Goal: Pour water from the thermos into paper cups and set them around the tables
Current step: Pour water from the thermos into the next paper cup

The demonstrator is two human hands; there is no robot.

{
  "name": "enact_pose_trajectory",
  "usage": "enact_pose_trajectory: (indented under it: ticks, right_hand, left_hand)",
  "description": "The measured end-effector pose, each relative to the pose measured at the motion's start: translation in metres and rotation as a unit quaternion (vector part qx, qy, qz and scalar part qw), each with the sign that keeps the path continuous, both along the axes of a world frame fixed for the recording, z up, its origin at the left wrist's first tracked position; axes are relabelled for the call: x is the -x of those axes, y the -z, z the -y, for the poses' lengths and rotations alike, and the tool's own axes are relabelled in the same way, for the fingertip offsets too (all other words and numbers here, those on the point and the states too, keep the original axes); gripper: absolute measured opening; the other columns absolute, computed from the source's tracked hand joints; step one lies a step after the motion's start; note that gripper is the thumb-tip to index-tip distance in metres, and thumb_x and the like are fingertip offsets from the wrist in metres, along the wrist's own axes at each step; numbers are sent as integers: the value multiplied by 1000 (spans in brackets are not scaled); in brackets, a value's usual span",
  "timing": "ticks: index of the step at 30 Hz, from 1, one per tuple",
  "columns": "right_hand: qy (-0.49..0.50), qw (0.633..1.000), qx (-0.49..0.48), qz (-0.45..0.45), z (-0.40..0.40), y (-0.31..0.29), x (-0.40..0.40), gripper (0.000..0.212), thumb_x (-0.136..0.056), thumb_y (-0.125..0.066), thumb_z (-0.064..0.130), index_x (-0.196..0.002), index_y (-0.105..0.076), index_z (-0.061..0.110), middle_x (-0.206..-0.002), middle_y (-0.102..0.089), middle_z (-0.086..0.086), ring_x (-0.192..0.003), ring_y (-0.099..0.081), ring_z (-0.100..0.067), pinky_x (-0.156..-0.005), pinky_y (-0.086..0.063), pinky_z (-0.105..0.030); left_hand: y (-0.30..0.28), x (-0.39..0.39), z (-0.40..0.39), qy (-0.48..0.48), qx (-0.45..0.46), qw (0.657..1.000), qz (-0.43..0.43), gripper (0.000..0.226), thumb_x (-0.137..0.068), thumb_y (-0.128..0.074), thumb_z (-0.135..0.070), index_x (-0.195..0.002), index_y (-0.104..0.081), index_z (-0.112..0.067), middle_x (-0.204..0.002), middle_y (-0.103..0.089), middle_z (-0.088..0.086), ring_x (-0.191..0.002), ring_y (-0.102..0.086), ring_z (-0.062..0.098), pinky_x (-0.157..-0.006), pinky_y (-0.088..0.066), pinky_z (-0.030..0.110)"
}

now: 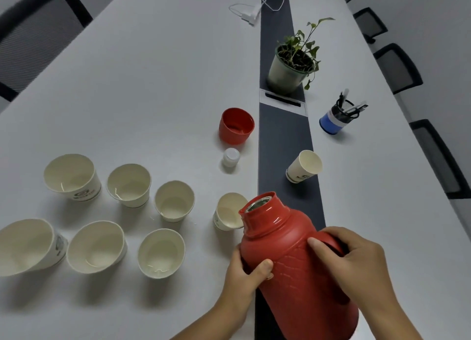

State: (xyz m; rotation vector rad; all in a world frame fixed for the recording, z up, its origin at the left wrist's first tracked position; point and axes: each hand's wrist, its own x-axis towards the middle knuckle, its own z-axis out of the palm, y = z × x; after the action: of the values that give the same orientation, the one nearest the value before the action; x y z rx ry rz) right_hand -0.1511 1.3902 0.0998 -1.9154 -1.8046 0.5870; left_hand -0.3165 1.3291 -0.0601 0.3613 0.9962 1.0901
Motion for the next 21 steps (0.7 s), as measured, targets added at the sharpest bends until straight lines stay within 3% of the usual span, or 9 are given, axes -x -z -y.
enact_pose_trajectory:
  ticks: [6,11,21]
  right_hand:
    - [-26,999,9,41,-10,-10,1,29,-82,-95,24,-80,-77,46,-82,-75,29,-82,-71,4,-85,-59,-35]
    - [-47,997,21,65,-14,-12,1,27,-84,-94,26,-82,-77,46,-82,-74,31,-82,-70,4,-82,-58,-35]
    - [-62,992,35,105,-16,-8,3,26,-83,-94,30,-83,-75,49,-80,-72,34,-78,-69,7,-79,-57,-32]
  left_hand:
    - [-2,-13,3,-13,10,999,29,85,-77,-93,-45,-147,-52,-19,-133,-73,10,-121,-74,29,-103,-62,45]
    - [-1,-18,8,-12,16,998,55,77,-84,-90,-40,-148,-51,-21,-135,-72,12,-123,-73,30,-105,-60,46]
    - [13,-28,13,-15,57,997,47,104,-63,-100,-63,-148,-54,-23,-132,-75,12,-116,-73,36,-104,-60,44]
